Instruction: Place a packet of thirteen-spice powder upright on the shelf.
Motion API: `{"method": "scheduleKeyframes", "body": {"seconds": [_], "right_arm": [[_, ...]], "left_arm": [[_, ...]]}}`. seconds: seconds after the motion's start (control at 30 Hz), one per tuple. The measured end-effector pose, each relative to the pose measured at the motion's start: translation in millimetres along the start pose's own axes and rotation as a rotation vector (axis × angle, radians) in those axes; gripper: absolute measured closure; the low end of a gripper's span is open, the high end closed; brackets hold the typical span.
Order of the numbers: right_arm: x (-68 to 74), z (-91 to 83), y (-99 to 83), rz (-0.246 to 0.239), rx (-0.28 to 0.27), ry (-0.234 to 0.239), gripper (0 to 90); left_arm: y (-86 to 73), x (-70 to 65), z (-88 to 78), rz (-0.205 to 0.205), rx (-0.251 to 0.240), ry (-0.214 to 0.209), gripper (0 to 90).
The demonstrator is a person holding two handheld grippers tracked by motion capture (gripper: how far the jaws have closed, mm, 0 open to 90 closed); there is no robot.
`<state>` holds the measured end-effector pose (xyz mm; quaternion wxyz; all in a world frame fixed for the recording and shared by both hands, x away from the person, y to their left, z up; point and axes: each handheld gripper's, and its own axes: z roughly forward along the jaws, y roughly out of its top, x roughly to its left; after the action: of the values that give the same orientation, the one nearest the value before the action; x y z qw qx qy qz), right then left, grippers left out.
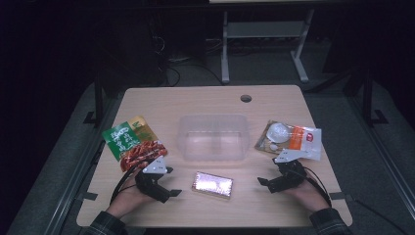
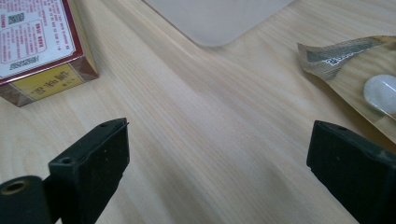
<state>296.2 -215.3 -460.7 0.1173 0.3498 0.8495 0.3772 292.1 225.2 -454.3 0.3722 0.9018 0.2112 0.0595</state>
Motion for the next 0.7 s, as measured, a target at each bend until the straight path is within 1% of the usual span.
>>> {"method": "scheduleKeyframes", "body": {"seconds": [0.17,0.33,0.4,0.53,0.57,0.6,0.63,0.7], "right_arm": [[2.1,-0.9,0.3,0.005,0.001,0.005,5.2],[5.5,-0.9,0.6,-0.002,0.006,0.009,5.2],[6.9,-0.9,0.2,-0.009,0.008,0.012,5.2],[7.8,-1.5,0.4,-0.007,0.010,0.014,5.3],[7.8,-1.5,0.2,-0.007,0.011,0.012,5.3],[7.8,-1.6,0.1,-0.004,0.012,0.012,5.3],[7.7,-1.6,0.1,-0.002,0.013,0.014,5.3],[7.7,-1.7,0.0,-0.002,0.013,0.014,5.4]], "left_arm": [[0.8,1.2,-1.0,-0.003,-0.002,-0.008,15.6],[3.3,1.4,-1.9,-0.009,-0.015,-0.012,19.0],[6.7,1.3,-1.3,-0.016,-0.021,-0.025,19.8],[9.6,1.0,-1.3,-0.008,-0.019,-0.029,20.6],[11.0,0.9,-1.0,-0.012,-0.025,-0.037,21.2],[12.9,1.4,-0.8,-0.007,-0.026,-0.041,22.4],[14.6,1.2,-0.2,-0.013,-0.038,-0.044,22.9],[16.6,2.1,0.1,-0.008,-0.036,-0.050,25.3]]}}
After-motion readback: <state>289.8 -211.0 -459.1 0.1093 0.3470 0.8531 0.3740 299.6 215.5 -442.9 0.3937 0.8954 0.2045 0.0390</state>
